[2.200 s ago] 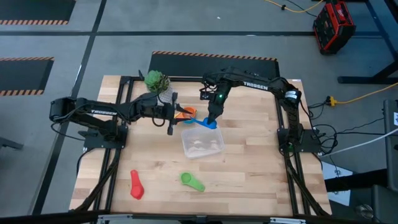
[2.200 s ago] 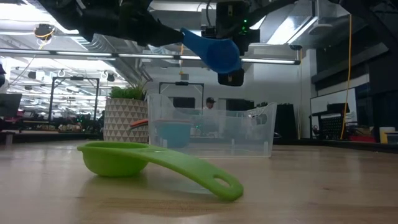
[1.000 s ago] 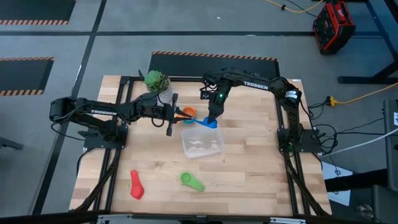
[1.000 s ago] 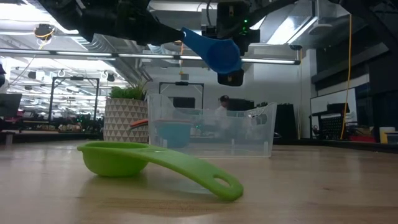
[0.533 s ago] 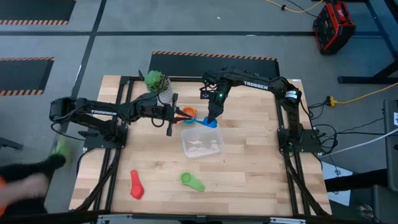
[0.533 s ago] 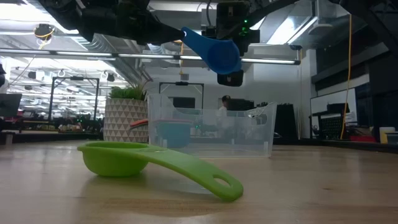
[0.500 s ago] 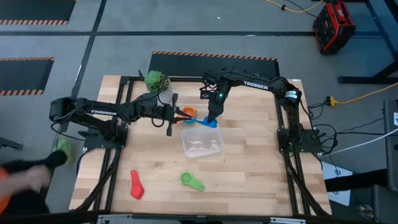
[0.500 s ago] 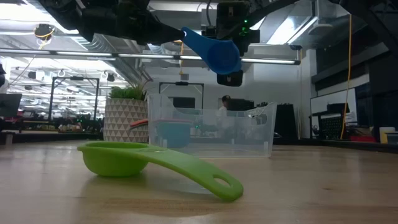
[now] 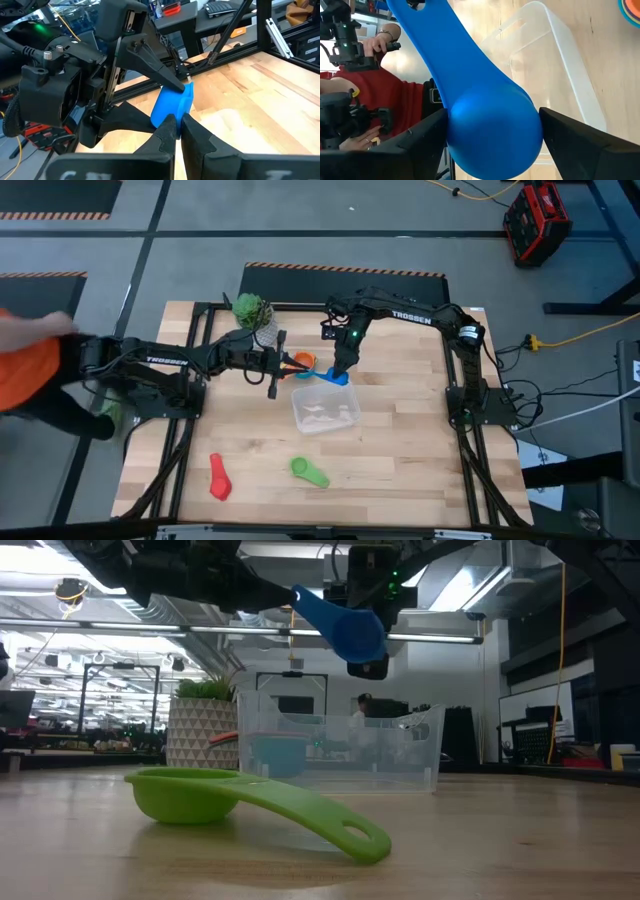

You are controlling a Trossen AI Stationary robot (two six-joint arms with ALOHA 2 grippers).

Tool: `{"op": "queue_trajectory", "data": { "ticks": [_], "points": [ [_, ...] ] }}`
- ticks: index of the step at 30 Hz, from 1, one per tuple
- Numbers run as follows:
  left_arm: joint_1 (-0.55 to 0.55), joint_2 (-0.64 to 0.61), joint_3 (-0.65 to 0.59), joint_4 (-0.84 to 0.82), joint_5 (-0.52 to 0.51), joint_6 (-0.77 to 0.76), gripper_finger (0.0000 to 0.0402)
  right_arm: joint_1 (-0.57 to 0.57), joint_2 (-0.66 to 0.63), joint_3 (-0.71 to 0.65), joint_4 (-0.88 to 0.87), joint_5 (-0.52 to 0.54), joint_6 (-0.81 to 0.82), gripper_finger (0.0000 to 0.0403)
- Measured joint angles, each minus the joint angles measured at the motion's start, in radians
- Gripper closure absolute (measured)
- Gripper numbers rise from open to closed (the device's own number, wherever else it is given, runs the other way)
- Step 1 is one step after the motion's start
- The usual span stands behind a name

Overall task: Nest measuring cups in basket
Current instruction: Stack the blue measuring cup on top of the orange measuring cup

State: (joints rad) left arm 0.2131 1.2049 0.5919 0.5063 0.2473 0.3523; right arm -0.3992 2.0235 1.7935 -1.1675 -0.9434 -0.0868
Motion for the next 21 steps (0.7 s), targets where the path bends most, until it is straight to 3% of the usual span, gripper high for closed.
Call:
{"op": "queue_trajectory", "data": {
  "ticks": [14,21],
  "points": [
    [0.000,0.000,0.000,0.006,0.010,-0.002,0.0397,0.000,0.000,0.000,-0.003,-0.034,-0.026,0.0098],
    [0.000,0.000,0.000,-0.011,0.002,-0.001,0.0397,-0.010,0.000,0.000,0.013,0.038,-0.035,0.0098]
  ]
}}
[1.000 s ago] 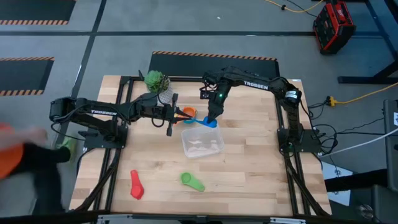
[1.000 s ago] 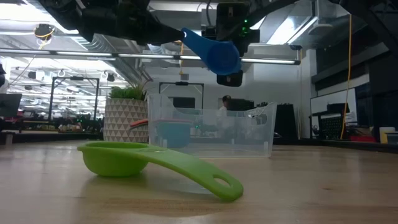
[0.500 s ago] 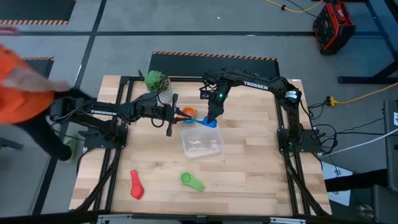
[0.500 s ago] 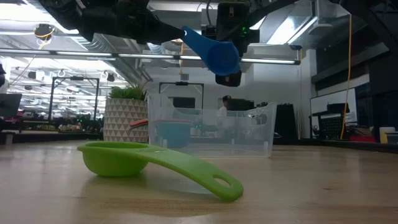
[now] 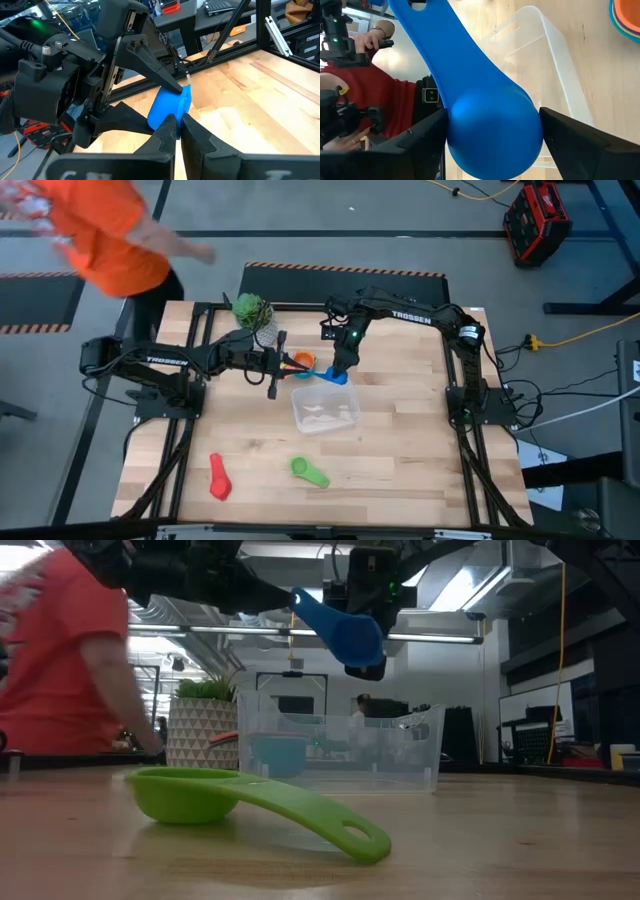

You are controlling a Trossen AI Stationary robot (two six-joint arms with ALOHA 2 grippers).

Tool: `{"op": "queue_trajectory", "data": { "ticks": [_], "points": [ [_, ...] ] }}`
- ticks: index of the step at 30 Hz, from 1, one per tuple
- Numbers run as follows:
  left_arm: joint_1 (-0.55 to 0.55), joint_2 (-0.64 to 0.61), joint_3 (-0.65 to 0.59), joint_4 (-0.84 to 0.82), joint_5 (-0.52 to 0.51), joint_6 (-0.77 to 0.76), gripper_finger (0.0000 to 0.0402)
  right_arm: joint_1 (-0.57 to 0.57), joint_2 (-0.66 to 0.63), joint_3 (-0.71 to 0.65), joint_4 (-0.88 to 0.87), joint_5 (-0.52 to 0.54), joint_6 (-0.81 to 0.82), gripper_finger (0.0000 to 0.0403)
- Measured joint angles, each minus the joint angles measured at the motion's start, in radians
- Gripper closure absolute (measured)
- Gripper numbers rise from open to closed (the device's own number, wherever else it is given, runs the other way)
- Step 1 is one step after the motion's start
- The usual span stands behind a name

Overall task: Nest measuring cups in basket
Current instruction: Stack the blue measuring cup on top of the orange measuring cup

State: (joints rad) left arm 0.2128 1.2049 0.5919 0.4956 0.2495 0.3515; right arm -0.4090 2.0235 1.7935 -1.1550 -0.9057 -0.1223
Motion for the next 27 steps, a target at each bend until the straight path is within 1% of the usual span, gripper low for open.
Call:
{"op": "queue_trajectory", "data": {
  "ticks": [5,13,17,22,27],
  "points": [
    [0.000,0.000,0.000,-0.008,-0.004,-0.001,0.0397,-0.035,0.000,0.000,0.008,-0.045,-0.020,0.0098],
    [0.001,0.000,0.000,-0.011,-0.020,-0.001,0.0398,-0.079,0.000,0.000,0.014,-0.052,-0.018,0.0098],
    [0.000,0.000,0.000,-0.011,-0.032,-0.001,0.0398,-0.081,0.000,0.000,0.028,-0.071,-0.011,0.0098],
    [0.000,0.000,0.000,-0.009,-0.028,-0.002,0.0398,-0.081,0.000,0.000,0.113,-0.078,0.069,0.0098],
    [0.000,-0.001,0.002,-0.004,-0.038,-0.002,0.0398,-0.076,0.000,-0.001,0.150,-0.078,0.114,0.0099]
  ]
}}
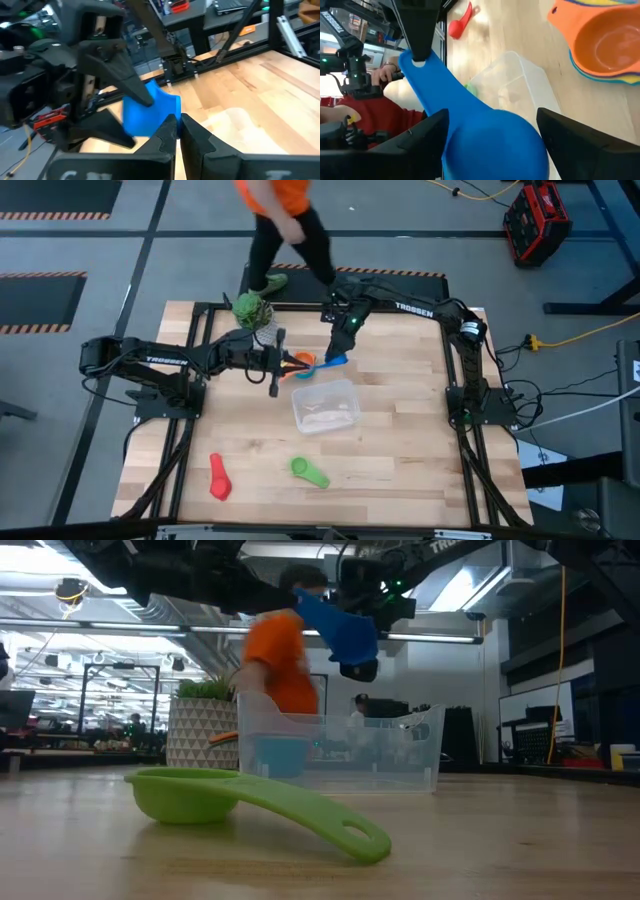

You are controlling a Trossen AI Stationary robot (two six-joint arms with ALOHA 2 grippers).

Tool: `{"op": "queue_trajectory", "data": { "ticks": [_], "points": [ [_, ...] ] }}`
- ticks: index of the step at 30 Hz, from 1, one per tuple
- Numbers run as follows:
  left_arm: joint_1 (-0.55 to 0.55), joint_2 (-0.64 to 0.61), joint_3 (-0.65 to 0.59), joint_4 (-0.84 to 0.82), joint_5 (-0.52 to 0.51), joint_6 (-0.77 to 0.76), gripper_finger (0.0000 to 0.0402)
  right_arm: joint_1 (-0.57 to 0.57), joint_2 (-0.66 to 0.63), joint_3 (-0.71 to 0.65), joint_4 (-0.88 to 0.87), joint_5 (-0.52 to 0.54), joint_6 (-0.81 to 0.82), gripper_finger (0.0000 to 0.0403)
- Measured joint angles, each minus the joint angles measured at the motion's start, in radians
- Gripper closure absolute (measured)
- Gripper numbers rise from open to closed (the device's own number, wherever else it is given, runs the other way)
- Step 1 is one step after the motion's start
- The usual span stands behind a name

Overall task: Nest measuring cups in basket
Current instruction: Stack the blue measuring cup on top of the orange measuring cup

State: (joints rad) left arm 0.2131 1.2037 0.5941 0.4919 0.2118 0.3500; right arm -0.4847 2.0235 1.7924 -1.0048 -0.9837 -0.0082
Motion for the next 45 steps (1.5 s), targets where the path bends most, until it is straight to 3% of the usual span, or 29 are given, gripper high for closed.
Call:
{"op": "queue_trajectory", "data": {
  "ticks": [17,36,40,45],
  "points": [
    [0.000,0.000,0.000,-0.006,-0.032,0.000,0.0398,0.009,0.000,0.000,0.022,0.030,0.004,0.0098],
    [-0.004,0.001,-0.001,-0.008,-0.030,-0.052,0.0397,-0.025,-0.002,0.000,0.254,0.044,0.002,0.0098],
    [-0.021,0.001,-0.002,-0.005,-0.070,-0.120,0.0398,-0.063,-0.020,0.000,0.258,0.044,-0.065,0.0098],
    [-0.063,0.001,-0.002,0.009,-0.193,-0.199,0.0399,-0.126,-0.061,0.000,0.267,0.068,-0.189,0.0098]
  ]
}}
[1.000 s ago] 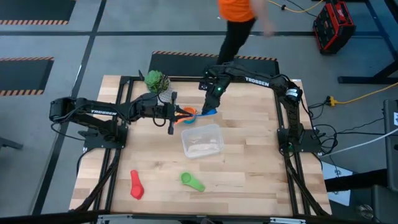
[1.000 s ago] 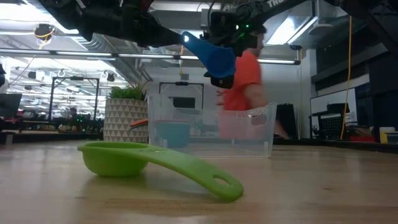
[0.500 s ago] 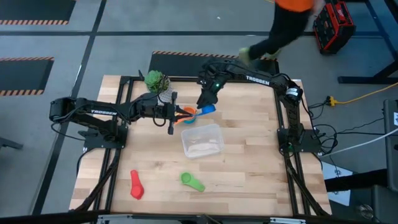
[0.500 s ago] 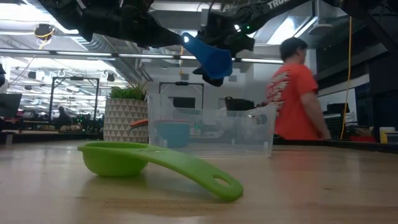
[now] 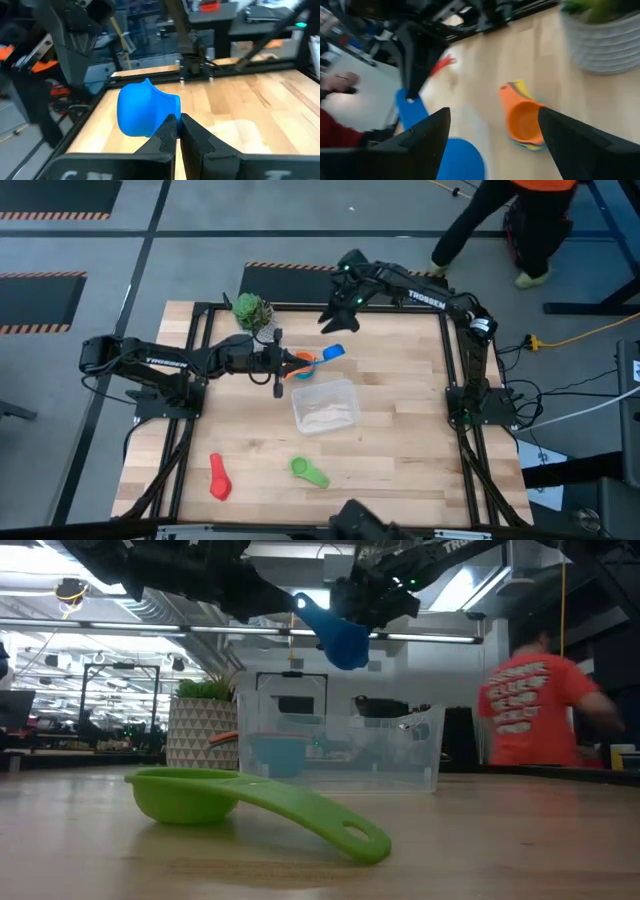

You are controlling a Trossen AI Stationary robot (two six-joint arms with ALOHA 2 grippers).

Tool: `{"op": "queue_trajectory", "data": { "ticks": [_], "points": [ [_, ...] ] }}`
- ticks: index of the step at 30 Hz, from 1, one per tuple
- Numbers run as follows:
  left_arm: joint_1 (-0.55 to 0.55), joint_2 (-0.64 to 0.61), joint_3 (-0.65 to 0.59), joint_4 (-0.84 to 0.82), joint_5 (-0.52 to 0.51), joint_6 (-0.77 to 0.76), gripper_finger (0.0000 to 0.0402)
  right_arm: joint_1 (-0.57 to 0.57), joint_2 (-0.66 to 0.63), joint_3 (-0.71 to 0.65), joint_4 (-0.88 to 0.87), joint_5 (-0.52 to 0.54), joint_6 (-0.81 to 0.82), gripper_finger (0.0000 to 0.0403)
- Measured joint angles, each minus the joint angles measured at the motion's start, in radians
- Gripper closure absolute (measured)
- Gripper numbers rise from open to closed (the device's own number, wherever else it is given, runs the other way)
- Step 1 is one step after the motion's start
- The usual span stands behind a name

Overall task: Nest measuring cups in basket
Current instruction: Stack the blue measuring cup on top of the orange measuring cup

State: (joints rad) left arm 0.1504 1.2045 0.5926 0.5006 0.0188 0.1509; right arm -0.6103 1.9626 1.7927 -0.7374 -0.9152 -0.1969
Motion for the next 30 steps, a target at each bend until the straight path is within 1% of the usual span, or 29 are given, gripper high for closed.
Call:
{"op": "queue_trajectory", "data": {
  "ticks": [5,9,11,15,18,21,24,26,30],
  "points": [
    [-0.043,-0.012,-0.001,0.026,-0.164,-0.112,0.0399,-0.064,-0.020,0.001,0.003,0.057,-0.098,0.0098],
    [-0.086,-0.049,-0.001,0.019,-0.355,-0.247,0.0399,-0.105,-0.020,0.001,0.007,0.070,-0.173,0.0098],
    [-0.110,-0.073,-0.001,0.020,-0.442,-0.329,0.0399,-0.119,-0.020,0.001,0.019,0.096,-0.201,0.0098],
    [-0.161,-0.128,-0.001,0.019,-0.581,-0.511,0.0399,-0.132,-0.020,0.001,0.045,0.178,-0.206,0.0098],
    [-0.213,-0.132,-0.001,0.003,-0.708,-0.608,0.0399,-0.132,-0.020,0.001,0.049,0.241,-0.206,0.0098],
    [-0.266,-0.134,-0.001,-0.001,-0.844,-0.692,0.0400,-0.132,-0.020,0.001,0.054,0.259,-0.206,0.0098],
    [-0.315,-0.133,-0.001,-0.024,-0.957,-0.769,0.0400,-0.122,-0.020,0.001,0.053,0.260,-0.207,0.0098],
    [-0.340,-0.134,-0.001,-0.042,-1.002,-0.814,0.0400,-0.117,-0.020,0.001,0.054,0.260,-0.211,0.0098],
    [-0.369,-0.112,-0.001,-0.110,-1.049,-0.964,0.0400,-0.104,-0.020,0.001,0.054,0.260,-0.255,0.0098]
  ]
}}
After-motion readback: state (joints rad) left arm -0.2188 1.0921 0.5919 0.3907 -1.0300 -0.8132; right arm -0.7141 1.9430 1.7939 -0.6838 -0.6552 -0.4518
